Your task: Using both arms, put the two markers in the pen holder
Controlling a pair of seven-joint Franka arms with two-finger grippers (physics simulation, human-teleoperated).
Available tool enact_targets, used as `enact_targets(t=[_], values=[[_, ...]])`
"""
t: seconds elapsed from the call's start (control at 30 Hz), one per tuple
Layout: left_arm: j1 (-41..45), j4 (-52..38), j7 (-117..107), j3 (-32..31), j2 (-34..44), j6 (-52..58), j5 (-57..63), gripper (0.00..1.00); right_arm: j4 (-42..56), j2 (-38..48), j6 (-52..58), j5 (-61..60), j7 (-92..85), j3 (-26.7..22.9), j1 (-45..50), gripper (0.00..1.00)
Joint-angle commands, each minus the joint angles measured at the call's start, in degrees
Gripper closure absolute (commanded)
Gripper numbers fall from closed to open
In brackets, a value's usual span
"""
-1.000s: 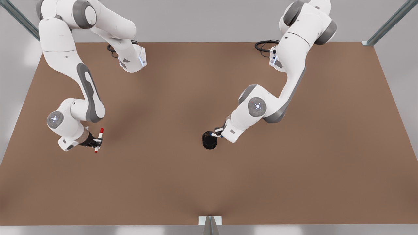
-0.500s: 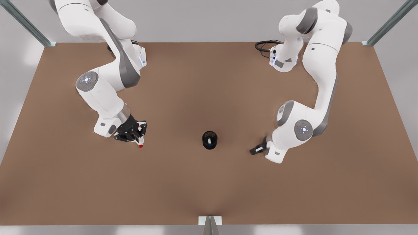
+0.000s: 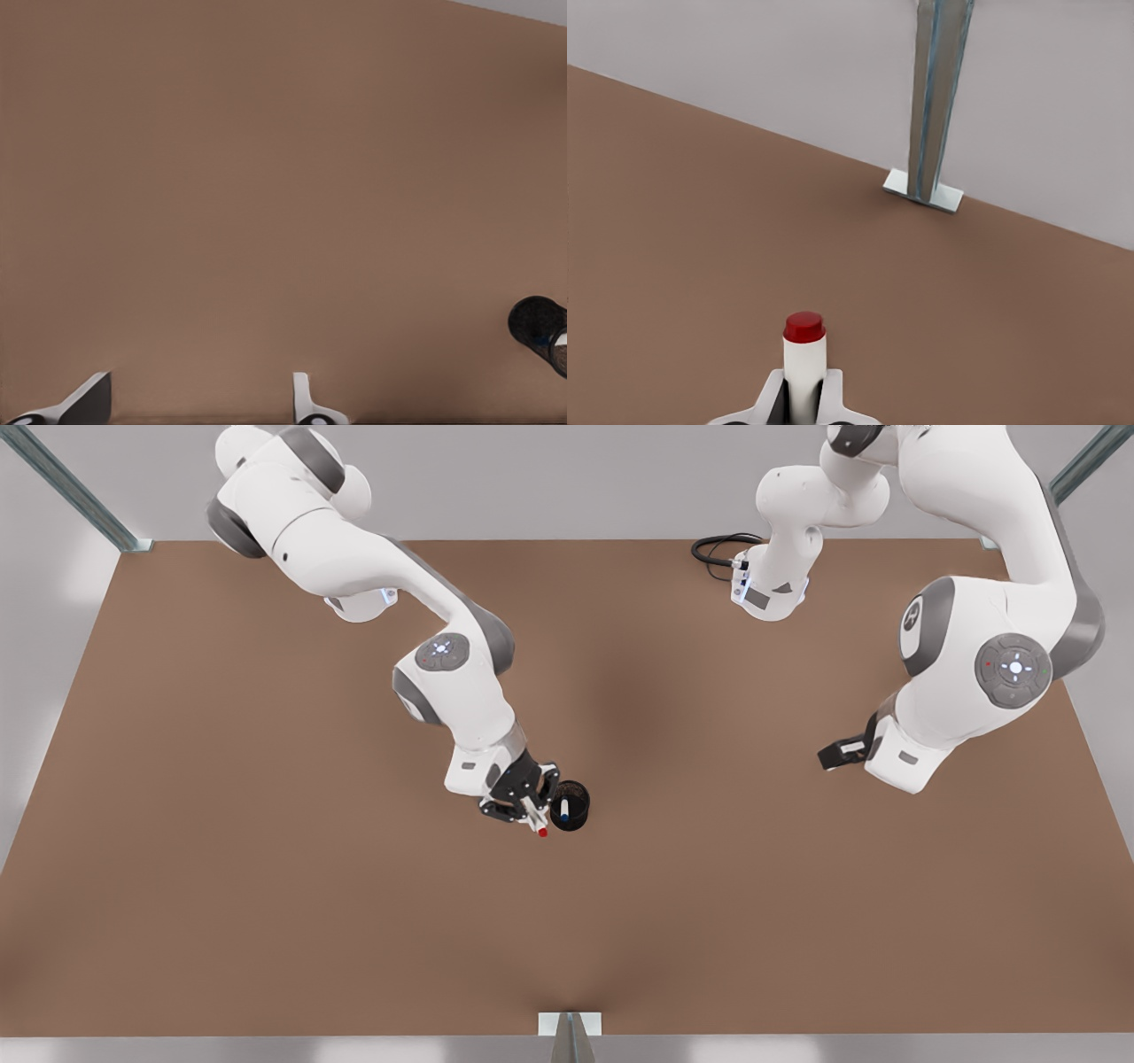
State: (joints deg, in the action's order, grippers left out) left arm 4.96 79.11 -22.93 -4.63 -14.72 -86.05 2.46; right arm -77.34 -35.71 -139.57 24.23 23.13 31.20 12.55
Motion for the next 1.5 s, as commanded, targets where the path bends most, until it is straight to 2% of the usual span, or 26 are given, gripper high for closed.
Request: enact_targets(t=[0.0,0.23,0.47,0.7,1.03,1.2,1.23,1.27,1.3,1.33,1.4,1.47], values=[[0.05,-0.09,15.20,0.06,-0.31,2.91,0.00,0.00,2.19,-2.17,-7.55,5.12,21.96,0.00,0.81,0.79],[0.23,0.17,14.84,0.06,-1.27,3.08,-0.18,0.00,1.57,-2.26,-12.74,5.30,24.07,0.00,4.59,0.79],[0.14,0.08,14.93,0.06,-2.42,2.99,-0.09,0.00,0.87,-8.32,-15.91,22.09,29.87,0.00,5.12,0.79],[0.05,0.08,14.93,0.06,-2.51,2.99,-0.26,0.00,-1.24,-9.91,-18.54,29.82,35.06,-0.35,4.77,0.79],[0.05,0.08,14.84,0.06,-4.00,2.91,-0.09,0.00,-7.65,-8.50,-21.88,34.12,36.02,-0.26,2.57,0.79],[-0.04,0.08,14.84,0.06,-4.35,2.91,-0.09,0.00,-9.32,-9.11,-21.97,46.78,46.48,-0.26,2.31,0.79],[-0.04,0.08,14.84,0.06,-4.35,2.91,-0.09,0.00,-9.50,-9.38,-21.71,47.49,47.45,-0.26,2.66,0.73],[-0.04,0.08,14.93,0.06,-4.44,2.91,-0.09,0.00,-10.73,-9.47,-21.97,48.27,47.45,-0.26,2.22,0.23],[-0.12,0.08,14.93,0.06,-4.53,2.91,-0.09,0.00,-10.73,-9.56,-21.97,48.98,47.45,-0.26,1.96,0.05],[-0.12,0.08,14.93,0.14,-4.62,2.91,-0.09,0.00,-10.73,-9.56,-21.97,48.98,47.45,-0.26,1.96,0.00],[-0.12,0.08,14.93,0.14,-4.79,2.91,-0.09,0.00,-10.56,-9.38,-21.97,48.98,47.36,-0.09,1.78,0.00],[-0.12,0.08,15.02,0.14,-4.88,2.82,-0.09,0.00,-10.12,-8.68,-21.53,48.63,46.92,4.31,-3.23,0.00]])
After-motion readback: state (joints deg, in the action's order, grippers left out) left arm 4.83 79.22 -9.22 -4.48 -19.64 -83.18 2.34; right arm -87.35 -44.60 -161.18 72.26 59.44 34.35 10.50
